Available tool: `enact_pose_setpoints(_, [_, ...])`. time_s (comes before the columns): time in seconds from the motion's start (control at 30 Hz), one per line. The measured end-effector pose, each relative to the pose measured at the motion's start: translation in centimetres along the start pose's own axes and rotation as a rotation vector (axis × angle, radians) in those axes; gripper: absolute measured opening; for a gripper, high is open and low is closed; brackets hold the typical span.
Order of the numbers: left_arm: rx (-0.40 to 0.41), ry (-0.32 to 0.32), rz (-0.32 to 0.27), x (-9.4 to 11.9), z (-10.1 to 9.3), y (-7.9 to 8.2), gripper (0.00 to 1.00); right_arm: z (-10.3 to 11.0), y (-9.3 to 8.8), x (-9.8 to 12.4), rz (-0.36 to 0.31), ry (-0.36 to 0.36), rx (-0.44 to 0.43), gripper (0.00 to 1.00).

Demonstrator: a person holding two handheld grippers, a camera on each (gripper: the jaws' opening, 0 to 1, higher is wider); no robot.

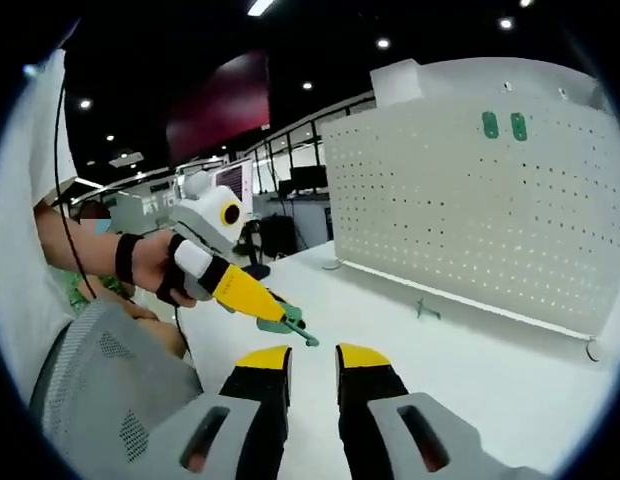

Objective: Insert the hook assembly into the mounting plate slot until the hook locks in place.

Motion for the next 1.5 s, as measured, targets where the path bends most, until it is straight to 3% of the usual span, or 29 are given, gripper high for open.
enact_pose_setpoints(0.83, [0.156,-0.153,0.07,-0.3,-2.3,-0.7,0.29,1.0,1.0,0.4,-0.011,0.093,0.156,0.05])
enact_pose_setpoints(1.17, [0.274,-0.251,0.169,0.2,-3.2,-0.9,0.28,2.3,1.9,0.8,0.007,0.172,0.339,0.03])
enact_pose_setpoints(1.33, [0.296,-0.264,0.214,0.3,-3.2,-1.3,0.28,2.9,1.6,0.9,0.023,0.213,0.436,0.02])
enact_pose_setpoints(1.5, [0.314,-0.275,0.234,0.3,-3.3,-1.6,0.28,3.2,1.5,1.0,0.035,0.234,0.467,0.02])
Point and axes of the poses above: the point that each gripper's makers call its tool centre point, and the gripper's own axes: x roughly backward along the fingers, z roughly to its left, y roughly out of its top, the point moved 2 cm from there along x, roughly backward along the fingers, and after that the axes turned 1 degree about x, right-handed, at the moved point
